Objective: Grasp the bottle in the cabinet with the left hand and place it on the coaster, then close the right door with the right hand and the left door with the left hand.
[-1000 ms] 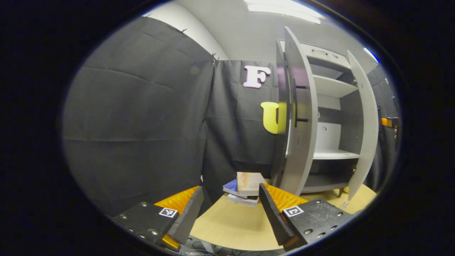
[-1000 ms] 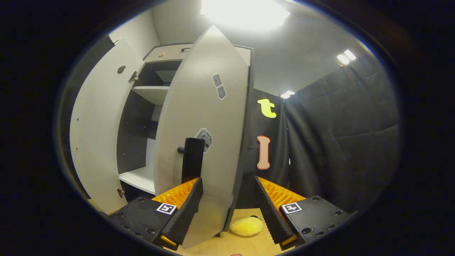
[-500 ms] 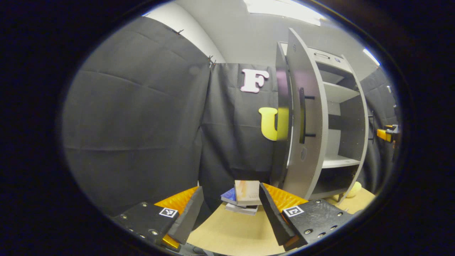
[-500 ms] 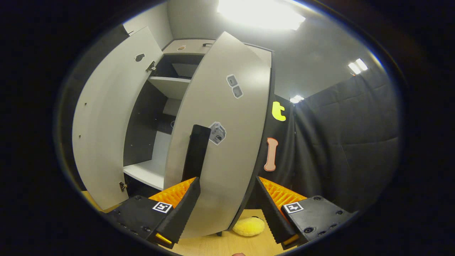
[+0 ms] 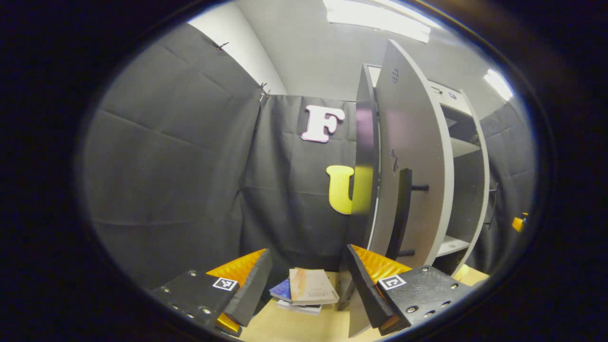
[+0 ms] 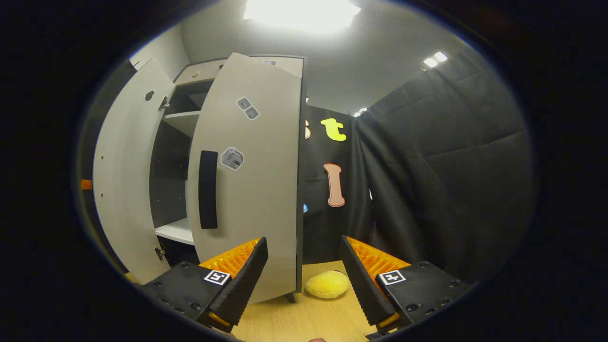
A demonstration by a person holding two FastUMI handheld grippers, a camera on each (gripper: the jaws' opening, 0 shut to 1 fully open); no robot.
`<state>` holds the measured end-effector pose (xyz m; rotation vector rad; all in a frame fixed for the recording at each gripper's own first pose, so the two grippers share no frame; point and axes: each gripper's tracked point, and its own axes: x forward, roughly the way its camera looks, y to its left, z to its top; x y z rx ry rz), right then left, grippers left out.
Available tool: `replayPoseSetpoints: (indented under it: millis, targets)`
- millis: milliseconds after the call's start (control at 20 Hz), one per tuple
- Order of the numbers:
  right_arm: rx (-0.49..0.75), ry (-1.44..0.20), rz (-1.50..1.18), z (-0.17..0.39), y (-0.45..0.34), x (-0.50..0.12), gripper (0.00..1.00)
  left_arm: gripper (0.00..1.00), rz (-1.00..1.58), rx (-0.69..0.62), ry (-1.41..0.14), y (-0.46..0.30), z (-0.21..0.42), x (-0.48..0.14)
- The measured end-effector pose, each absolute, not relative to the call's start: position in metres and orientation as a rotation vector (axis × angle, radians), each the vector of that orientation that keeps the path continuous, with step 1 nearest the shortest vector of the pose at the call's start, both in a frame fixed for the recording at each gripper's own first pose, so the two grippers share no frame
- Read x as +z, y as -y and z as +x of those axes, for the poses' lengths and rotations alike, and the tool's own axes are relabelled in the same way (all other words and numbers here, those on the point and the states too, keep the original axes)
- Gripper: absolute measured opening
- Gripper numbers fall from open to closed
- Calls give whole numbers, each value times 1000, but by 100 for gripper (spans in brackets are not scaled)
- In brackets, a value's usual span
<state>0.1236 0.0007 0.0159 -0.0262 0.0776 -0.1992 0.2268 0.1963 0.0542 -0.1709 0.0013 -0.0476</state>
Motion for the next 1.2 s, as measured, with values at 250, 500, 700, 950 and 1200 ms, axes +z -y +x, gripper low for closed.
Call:
replayPoseSetpoints:
  millis: [250,500,700,950,1200]
  targets:
    - [-243,-120,-32,102,36,-5,98,91,-147,-46,34,-164,238,76]
    - [-272,-129,14,91,72,-14,98,97,-85,21,39,-163,237,82]
    - [-281,-128,48,88,91,-18,98,96,-75,41,34,-157,234,84]
    - [-271,-136,101,90,104,-25,95,95,-128,-21,32,-114,227,84]
    - [-275,-128,121,86,118,-25,92,95,-129,-53,41,-75,226,89]
